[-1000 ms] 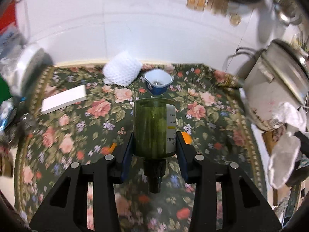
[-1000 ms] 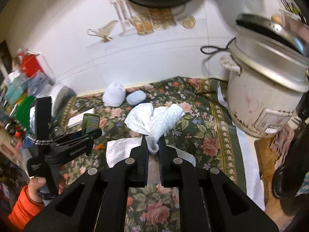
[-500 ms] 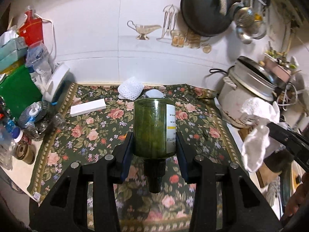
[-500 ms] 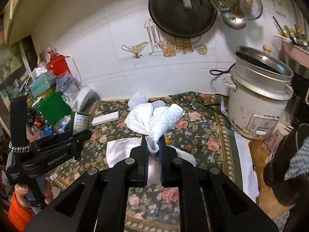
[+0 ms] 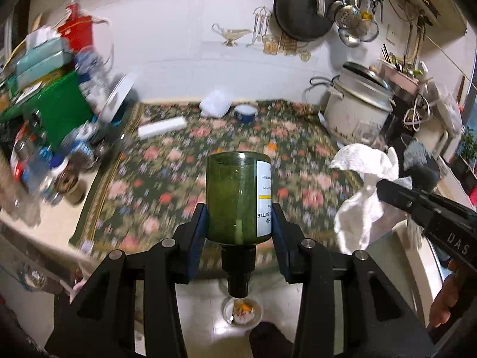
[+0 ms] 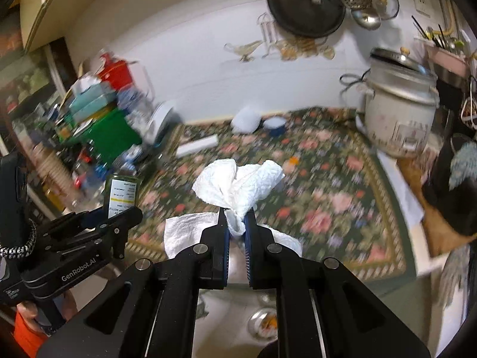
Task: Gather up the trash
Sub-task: 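Carry the bottle and tissue down over the floor bin and release both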
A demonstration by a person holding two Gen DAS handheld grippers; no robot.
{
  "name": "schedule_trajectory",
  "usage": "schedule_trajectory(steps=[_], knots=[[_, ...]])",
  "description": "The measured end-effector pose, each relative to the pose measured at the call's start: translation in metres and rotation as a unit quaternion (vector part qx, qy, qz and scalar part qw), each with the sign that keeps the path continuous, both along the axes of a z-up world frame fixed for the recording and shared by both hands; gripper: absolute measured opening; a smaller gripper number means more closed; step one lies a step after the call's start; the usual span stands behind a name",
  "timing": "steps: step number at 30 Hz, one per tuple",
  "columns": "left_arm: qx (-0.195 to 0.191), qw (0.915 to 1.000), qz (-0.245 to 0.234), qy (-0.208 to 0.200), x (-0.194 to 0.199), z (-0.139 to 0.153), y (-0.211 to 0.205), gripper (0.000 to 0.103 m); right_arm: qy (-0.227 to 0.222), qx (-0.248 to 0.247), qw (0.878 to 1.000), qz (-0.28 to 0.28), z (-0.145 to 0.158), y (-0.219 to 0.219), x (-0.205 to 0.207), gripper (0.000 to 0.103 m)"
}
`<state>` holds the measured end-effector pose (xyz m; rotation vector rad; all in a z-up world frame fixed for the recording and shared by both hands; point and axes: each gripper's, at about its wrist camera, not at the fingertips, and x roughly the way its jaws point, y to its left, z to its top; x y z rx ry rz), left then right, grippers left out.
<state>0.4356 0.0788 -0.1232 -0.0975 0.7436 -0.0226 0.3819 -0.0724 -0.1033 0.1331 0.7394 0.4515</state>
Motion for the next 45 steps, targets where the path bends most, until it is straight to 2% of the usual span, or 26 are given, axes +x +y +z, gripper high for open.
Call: schedule_trajectory(steps=[3, 8, 19, 25, 31, 38, 45], knots=[[-0.003, 0.9999, -0.001, 0.013, -0.031, -0.012, 0.009, 0.041, 0.012, -0.001, 1.0, 0.006, -0.013, 0.011, -0.031, 0.008], [-0.008, 0.9989, -0.013, 0.045, -0.06, -0.036, 0.014, 0.041, 0.053, -0.013, 0.999, -0.002, -0.038, 0.019, -0.065, 0.008], [-0.023, 0.9923, -0.03, 0.118, -0.08, -0.096, -0.002, 0.041, 0.148, -0.051, 0.987, -0.027, -0.099, 0.011, -0.09, 0.008], [-0.029, 0.9877, -0.034, 0.15, -0.064, -0.137, -0.017, 0.041, 0.208, -0.058, 0.976, -0.031, -0.151, 0.0, -0.078, 0.008], [-0.023, 0.9835, -0.018, 0.179, -0.044, -0.193, -0.03, 0.041, 0.255, -0.074, 0.964, -0.026, -0.212, -0.008, -0.055, 0.008], [-0.033, 0.9751, 0.034, 0.217, -0.036, -0.259, -0.016, 0.041, 0.296, -0.099, 0.95, -0.003, -0.289, -0.002, -0.02, 0.008], [-0.049, 0.9617, 0.085, 0.256, -0.039, -0.307, 0.005, 0.041, 0.311, -0.115, 0.942, 0.046, -0.335, 0.027, 0.002, 0.01]])
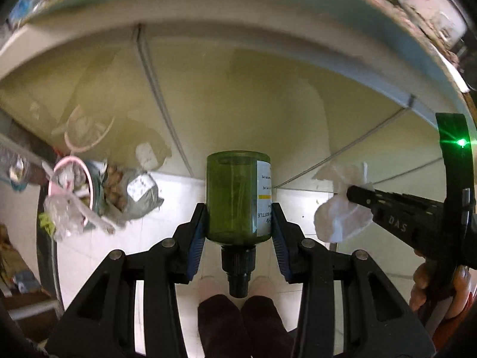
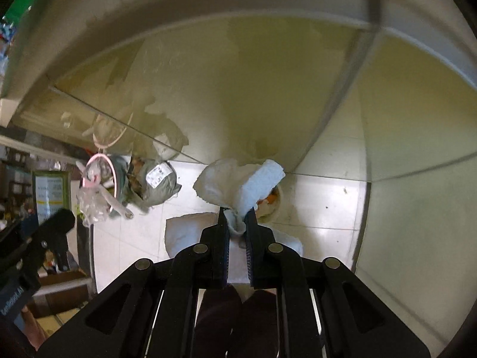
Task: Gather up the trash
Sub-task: 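Carry the bottle and tissue down over the floor bin and release both, then raise both tools back toward the counter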
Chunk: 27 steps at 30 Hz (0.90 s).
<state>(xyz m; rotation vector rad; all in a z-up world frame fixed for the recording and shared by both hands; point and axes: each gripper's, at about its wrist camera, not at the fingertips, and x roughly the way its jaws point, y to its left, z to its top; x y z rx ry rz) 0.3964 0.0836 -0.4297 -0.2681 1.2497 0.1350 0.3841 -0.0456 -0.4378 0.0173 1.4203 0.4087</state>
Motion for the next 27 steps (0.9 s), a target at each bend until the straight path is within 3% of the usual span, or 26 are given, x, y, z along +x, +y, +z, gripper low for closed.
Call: schedule_trajectory(steps=[4, 10, 23, 25, 26, 27], knots=[[0.004, 0.9999, 0.013, 0.01, 0.003, -0.012, 0.004, 0.041, 0.01, 0.005, 1.0, 0.024, -0.013, 0.012, 0.006, 0.012], [0.008, 0.9998, 0.012, 0.011, 0.011, -0.016, -0.003, 0.041, 0.008, 0.013, 0.999, 0.035, -0.011, 0.01, 0.012, 0.027], [-0.024, 0.9971, -0.055, 0.048, 0.048, -0.062, -0.054, 0.041, -0.032, 0.012, 0.999, -0.004, 0.032, -0.043, 0.002, 0.027], [-0.026, 0.9953, -0.068, 0.065, 0.055, -0.074, -0.061, 0.046, -0.035, 0.016, 0.999, -0.014, 0.038, -0.051, 0.0, 0.027], [-0.02, 0.9942, -0.069, 0.08, 0.059, -0.081, -0.064, 0.057, -0.038, 0.018, 0.999, -0.019, 0.04, -0.055, -0.001, 0.027], [-0.017, 0.9933, -0.07, 0.09, 0.061, -0.087, -0.065, 0.059, -0.04, 0.018, 0.999, -0.024, 0.042, -0.058, -0.002, 0.027]])
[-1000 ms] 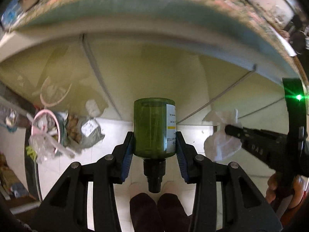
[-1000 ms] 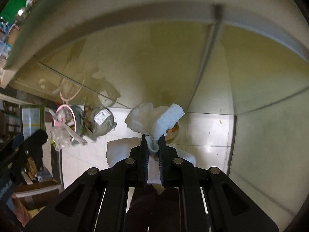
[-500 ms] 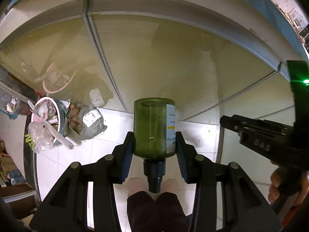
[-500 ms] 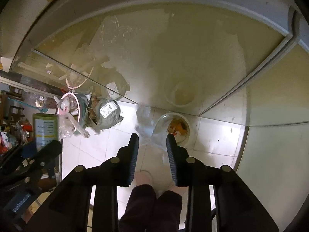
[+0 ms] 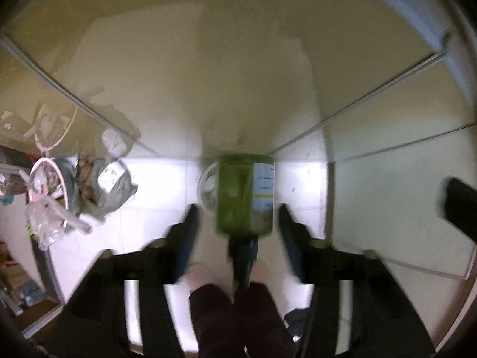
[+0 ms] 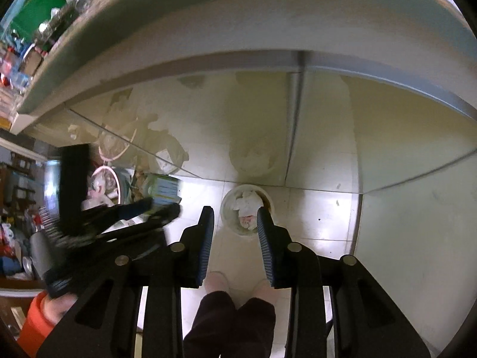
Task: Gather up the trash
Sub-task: 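Raise both tools back toward the counter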
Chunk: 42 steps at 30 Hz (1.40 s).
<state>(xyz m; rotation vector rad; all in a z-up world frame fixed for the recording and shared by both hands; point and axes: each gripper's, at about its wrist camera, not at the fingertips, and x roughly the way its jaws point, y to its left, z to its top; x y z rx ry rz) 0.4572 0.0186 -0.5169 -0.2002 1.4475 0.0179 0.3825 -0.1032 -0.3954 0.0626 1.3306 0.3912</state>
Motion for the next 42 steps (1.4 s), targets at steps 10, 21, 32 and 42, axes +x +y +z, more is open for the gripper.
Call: schedule_trajectory(steps=[10, 21, 32, 42], knots=[[0.004, 0.9999, -0.005, -0.015, -0.014, 0.031, 0.004, 0.059, -0.027, 0.007, 0.999, -0.031, 0.035, -0.016, -0.01, 0.027], [0.017, 0.9894, -0.037, -0.139, -0.049, 0.203, 0.03, 0.059, -0.105, 0.018, 0.993, -0.051, 0.141, 0.003, -0.034, 0.027], [0.031, 0.9435, -0.048, -0.326, -0.083, 0.379, 0.065, 0.06, -0.253, 0.039, 0.964, -0.079, 0.279, 0.014, -0.064, 0.027], [0.038, 0.8928, -0.048, -0.446, -0.101, 0.479, 0.071, 0.072, -0.387, 0.052, 0.916, -0.098, 0.363, 0.017, -0.087, 0.034]])
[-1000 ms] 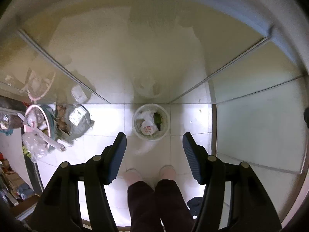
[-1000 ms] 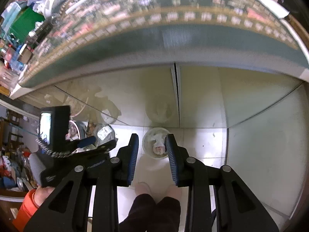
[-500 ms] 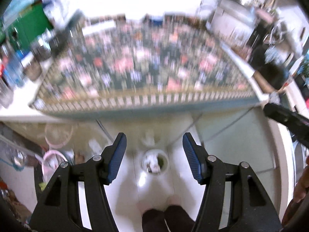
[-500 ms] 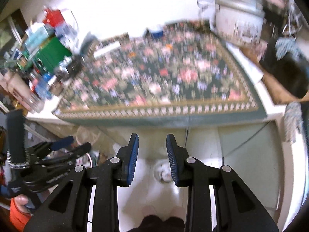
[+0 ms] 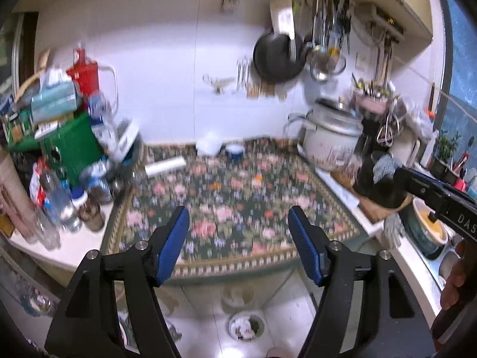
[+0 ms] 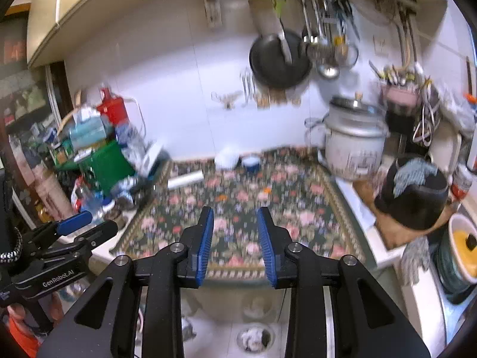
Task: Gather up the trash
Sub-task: 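Raise both tools back toward the counter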
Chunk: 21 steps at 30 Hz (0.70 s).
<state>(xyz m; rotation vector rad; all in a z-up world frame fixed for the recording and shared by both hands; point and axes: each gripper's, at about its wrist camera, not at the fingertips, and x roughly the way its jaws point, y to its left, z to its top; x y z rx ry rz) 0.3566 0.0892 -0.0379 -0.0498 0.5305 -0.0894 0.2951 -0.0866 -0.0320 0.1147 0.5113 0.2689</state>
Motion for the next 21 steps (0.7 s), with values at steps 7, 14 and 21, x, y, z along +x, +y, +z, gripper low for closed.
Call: schedule_trajectory(steps=[7, 14, 21], knots=[[0.0, 0.9988, 0.025, -0.043, 0.027, 0.021, -0.001, 0.093, -0.053, 0.002, 0.998, -0.016, 0.014, -0.011, 0.023, 0.062], [0.002, 0.9977, 0.056, -0.037, 0.092, 0.025, -0.014, 0.095, -0.066, -0.009, 0.998, -0.005, 0.018, -0.031, 0.078, 0.076], [-0.006, 0.9945, 0.103, -0.017, 0.16, 0.021, -0.023, 0.095, -0.056, -0.023, 0.997, 0.037, 0.023, -0.047, 0.145, 0.076]])
